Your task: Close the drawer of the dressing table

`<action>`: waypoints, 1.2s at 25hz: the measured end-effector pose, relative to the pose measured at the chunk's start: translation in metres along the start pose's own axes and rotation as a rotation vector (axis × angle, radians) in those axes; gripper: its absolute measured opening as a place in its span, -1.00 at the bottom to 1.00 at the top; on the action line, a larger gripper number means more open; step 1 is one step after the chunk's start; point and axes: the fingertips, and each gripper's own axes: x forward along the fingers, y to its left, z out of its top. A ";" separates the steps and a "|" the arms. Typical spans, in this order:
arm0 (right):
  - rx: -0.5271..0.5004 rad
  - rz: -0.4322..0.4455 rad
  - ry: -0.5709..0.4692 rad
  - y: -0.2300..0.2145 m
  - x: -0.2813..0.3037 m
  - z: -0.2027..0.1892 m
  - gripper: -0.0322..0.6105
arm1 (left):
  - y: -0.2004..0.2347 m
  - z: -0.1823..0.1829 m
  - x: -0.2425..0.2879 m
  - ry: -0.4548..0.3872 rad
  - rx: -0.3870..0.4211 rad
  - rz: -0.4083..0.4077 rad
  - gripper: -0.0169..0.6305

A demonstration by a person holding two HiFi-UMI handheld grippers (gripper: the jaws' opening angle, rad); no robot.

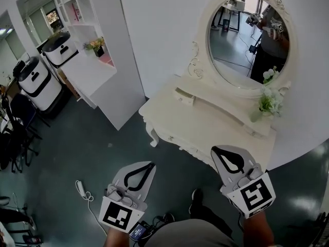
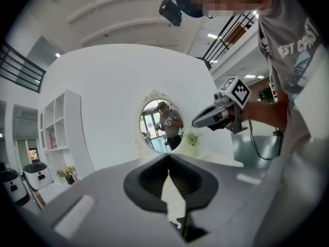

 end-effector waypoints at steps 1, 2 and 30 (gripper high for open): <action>0.000 0.012 -0.001 -0.008 0.007 -0.002 -0.89 | 0.003 -0.001 0.008 0.008 0.003 0.008 -0.94; 0.003 0.022 -0.005 -0.016 0.014 -0.004 -0.89 | 0.005 -0.002 0.015 0.014 0.007 0.016 -0.94; 0.034 0.139 -0.060 -0.187 0.089 -0.041 -0.89 | 0.043 0.005 0.205 0.146 -0.025 0.101 -0.94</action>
